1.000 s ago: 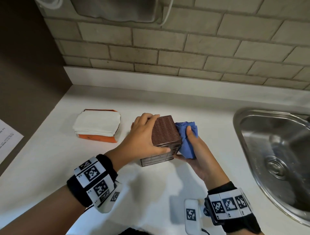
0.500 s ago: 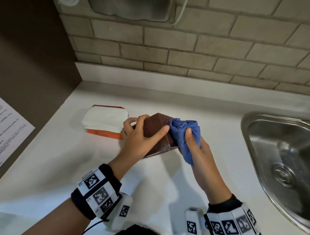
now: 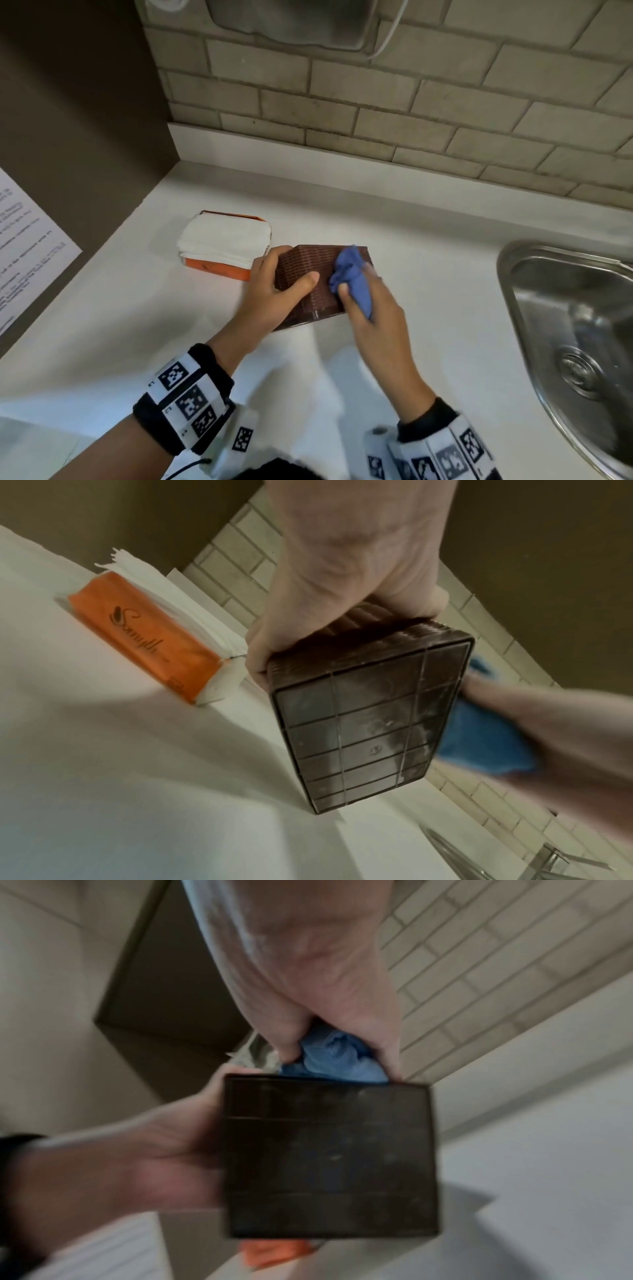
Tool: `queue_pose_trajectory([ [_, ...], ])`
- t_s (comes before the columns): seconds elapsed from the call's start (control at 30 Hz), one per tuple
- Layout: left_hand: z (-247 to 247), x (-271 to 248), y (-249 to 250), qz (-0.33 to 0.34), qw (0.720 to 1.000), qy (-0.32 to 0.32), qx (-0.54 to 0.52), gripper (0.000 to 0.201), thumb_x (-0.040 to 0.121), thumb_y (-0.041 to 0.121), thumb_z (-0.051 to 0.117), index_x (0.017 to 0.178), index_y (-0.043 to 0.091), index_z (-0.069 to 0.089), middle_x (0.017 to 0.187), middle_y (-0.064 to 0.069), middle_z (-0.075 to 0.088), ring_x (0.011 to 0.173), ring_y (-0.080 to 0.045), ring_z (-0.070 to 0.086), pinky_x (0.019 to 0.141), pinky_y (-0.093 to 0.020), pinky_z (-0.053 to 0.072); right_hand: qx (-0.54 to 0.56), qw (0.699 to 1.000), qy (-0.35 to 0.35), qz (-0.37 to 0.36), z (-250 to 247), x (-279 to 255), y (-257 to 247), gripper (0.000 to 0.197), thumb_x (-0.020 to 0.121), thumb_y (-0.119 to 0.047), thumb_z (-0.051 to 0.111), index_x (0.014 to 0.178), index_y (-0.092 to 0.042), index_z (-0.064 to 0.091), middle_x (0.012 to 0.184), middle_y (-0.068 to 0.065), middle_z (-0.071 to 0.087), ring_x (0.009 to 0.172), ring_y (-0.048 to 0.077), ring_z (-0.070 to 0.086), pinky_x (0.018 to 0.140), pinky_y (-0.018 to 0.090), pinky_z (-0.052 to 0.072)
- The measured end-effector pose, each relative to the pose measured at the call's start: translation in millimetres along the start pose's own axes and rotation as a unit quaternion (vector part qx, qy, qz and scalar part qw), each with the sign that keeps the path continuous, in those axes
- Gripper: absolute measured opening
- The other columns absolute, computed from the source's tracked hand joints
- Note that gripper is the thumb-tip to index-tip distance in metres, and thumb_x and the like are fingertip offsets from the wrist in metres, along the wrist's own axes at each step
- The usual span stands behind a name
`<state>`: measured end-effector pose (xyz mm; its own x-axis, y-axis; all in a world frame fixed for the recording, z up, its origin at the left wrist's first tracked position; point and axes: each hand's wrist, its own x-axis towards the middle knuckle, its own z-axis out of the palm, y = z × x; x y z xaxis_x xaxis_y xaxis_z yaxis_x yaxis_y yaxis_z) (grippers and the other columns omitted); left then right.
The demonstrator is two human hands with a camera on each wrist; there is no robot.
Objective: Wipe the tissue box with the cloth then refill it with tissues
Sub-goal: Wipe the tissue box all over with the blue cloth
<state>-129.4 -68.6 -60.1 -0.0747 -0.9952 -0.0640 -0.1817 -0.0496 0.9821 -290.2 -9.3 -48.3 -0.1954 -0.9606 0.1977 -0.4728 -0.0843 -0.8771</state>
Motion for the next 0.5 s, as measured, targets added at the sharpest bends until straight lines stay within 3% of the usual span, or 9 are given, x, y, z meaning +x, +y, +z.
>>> queue_pose_trajectory([
  [0.07, -3, -4, -2, 0.004, 1.0, -0.013, -0.003, 0.041, 0.069, 0.045, 0.069, 0.105, 0.049, 0.05, 0.125, 0.0, 0.047, 0.108, 0.003, 0.052, 0.088, -0.015, 0.043, 0.032, 0.998, -0.041, -0.021, 11, -11, -4, 0.038, 0.092, -0.033, 0.056, 0.125, -0.046, 0.045, 0.128, -0.037, 0.042, 0.126, -0.012, 0.039, 0.106, 0.007, 0.027],
  [0.13, -9, -6, -5, -0.011, 0.999, -0.025, -0.023, 0.046, 0.061, 0.054, 0.068, 0.104, 0.052, 0.05, 0.127, 0.0, 0.049, 0.111, -0.003, 0.054, 0.092, -0.023, 0.047, 0.041, 0.999, -0.03, -0.003, 5, -5, 8, 0.041, 0.093, -0.035, 0.054, 0.132, -0.04, 0.043, 0.136, -0.023, 0.047, 0.133, -0.001, 0.039, 0.111, 0.018, 0.03],
  [0.17, -12, -6, -7, -0.017, 0.999, -0.031, -0.031, 0.05, 0.059, 0.058, 0.067, 0.106, 0.051, 0.051, 0.129, 0.0, 0.05, 0.114, -0.007, 0.055, 0.095, -0.027, 0.048, 0.044, 0.999, -0.009, 0.012, -1, 2, 16, 0.042, 0.094, -0.032, 0.055, 0.135, -0.036, 0.044, 0.136, -0.017, 0.05, 0.131, 0.002, 0.043, 0.109, 0.018, 0.033],
  [0.27, -11, -6, -11, -0.022, 0.999, -0.026, -0.041, 0.053, 0.057, 0.06, 0.066, 0.107, 0.052, 0.051, 0.13, 0.002, 0.049, 0.119, -0.012, 0.053, 0.102, -0.038, 0.048, 0.032, 0.999, 0.03, 0.022, -3, 7, 15, 0.038, 0.095, -0.025, 0.055, 0.13, -0.038, 0.045, 0.125, -0.018, 0.055, 0.118, 0.002, 0.053, 0.098, 0.014, 0.042],
  [0.33, -8, -4, -9, -0.023, 0.999, -0.004, -0.045, 0.052, 0.057, 0.059, 0.066, 0.106, 0.051, 0.052, 0.128, 0.001, 0.05, 0.118, -0.014, 0.055, 0.102, -0.042, 0.048, -0.005, 1.0, -0.012, -0.025, 11, -9, -1, 0.042, 0.094, -0.028, 0.056, 0.133, -0.034, 0.044, 0.13, -0.015, 0.051, 0.12, 0.001, 0.05, 0.1, 0.015, 0.04],
  [0.4, -8, -3, -11, -0.021, 0.999, 0.004, -0.048, 0.057, 0.058, 0.057, 0.066, 0.113, 0.043, 0.056, 0.127, -0.003, 0.054, 0.116, -0.018, 0.057, 0.101, -0.045, 0.049, -0.011, 0.995, -0.065, -0.073, 21, -26, -10, 0.047, 0.09, -0.027, 0.056, 0.135, -0.031, 0.042, 0.136, -0.018, 0.043, 0.128, -0.012, 0.037, 0.104, 0.006, 0.03],
  [0.47, -11, -2, -15, -0.036, 0.997, -0.001, -0.064, 0.062, 0.059, 0.056, 0.069, 0.118, 0.038, 0.057, 0.128, -0.005, 0.057, 0.115, -0.019, 0.06, 0.095, -0.041, 0.053, -0.023, 0.995, -0.057, -0.083, 14, -20, 3, 0.049, 0.09, -0.018, 0.058, 0.135, -0.029, 0.042, 0.136, -0.02, 0.043, 0.123, -0.024, 0.031, 0.099, -0.002, 0.024],
  [0.5, -12, -2, -16, -0.043, 0.996, -0.002, -0.075, 0.062, 0.059, 0.057, 0.07, 0.117, 0.039, 0.057, 0.128, -0.004, 0.058, 0.115, -0.017, 0.061, 0.091, -0.035, 0.054, -0.02, 0.997, -0.032, -0.062, 6, -11, 13, 0.048, 0.092, -0.013, 0.058, 0.135, -0.027, 0.044, 0.133, -0.019, 0.046, 0.12, -0.022, 0.037, 0.097, -0.002, 0.026],
])
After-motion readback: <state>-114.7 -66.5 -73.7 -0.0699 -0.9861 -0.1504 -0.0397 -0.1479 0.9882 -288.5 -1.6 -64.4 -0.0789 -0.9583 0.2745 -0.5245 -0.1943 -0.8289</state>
